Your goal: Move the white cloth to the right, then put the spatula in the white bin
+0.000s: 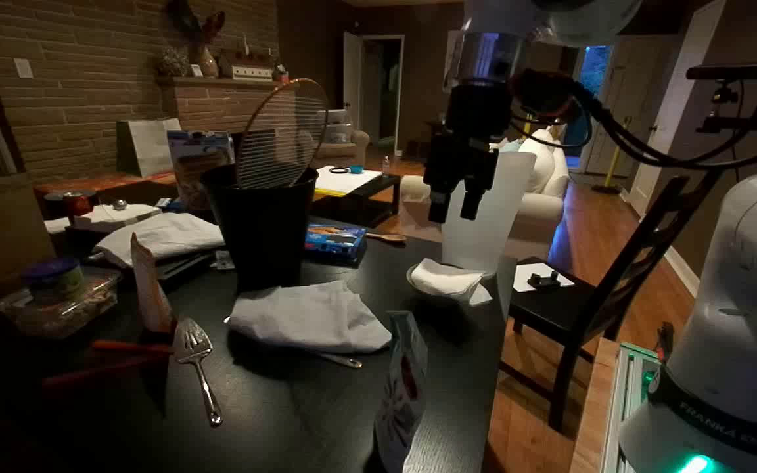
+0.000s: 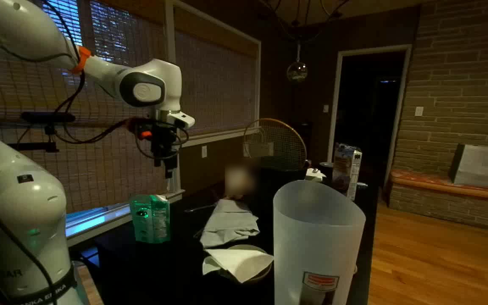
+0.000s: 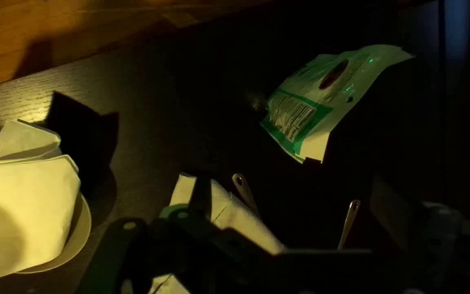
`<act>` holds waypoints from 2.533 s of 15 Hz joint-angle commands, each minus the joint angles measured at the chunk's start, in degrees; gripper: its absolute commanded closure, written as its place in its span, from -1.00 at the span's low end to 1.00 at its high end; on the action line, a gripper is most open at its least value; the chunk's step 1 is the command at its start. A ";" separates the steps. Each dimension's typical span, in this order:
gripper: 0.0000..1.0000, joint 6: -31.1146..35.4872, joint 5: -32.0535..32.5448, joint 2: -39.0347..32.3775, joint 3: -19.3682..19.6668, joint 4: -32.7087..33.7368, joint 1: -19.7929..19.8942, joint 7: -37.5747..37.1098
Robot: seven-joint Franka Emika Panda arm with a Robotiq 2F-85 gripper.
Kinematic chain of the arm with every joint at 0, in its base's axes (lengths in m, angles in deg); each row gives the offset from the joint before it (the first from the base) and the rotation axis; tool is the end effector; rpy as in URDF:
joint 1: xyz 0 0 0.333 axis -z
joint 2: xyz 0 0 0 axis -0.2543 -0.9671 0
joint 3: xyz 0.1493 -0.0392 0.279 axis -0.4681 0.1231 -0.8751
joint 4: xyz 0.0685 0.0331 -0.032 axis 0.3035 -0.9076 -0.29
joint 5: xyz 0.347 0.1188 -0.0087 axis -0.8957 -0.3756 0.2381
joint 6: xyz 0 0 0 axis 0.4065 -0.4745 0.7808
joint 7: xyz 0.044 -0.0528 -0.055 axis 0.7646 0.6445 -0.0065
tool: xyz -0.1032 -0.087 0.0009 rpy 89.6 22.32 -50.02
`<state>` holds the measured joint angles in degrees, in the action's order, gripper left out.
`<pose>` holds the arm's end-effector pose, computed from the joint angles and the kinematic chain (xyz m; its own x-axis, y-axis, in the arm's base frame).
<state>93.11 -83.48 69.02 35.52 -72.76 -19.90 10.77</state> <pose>0.3079 0.0534 0.4343 0.9968 -0.0799 0.0036 -0.0778 -0.9792 -0.1875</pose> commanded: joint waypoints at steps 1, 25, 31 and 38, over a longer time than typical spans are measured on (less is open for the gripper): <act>-1.00 -0.22 -0.34 0.00 -0.51 0.12 0.61 0.32; -1.00 32.05 -14.17 -28.31 4.73 4.36 -4.14 9.53; -1.00 34.58 -24.05 -36.25 2.25 8.40 -3.41 13.86; -1.00 34.62 -24.55 -38.15 2.12 10.33 -3.21 13.94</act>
<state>127.91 -108.13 30.80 40.05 -62.48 -25.56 24.83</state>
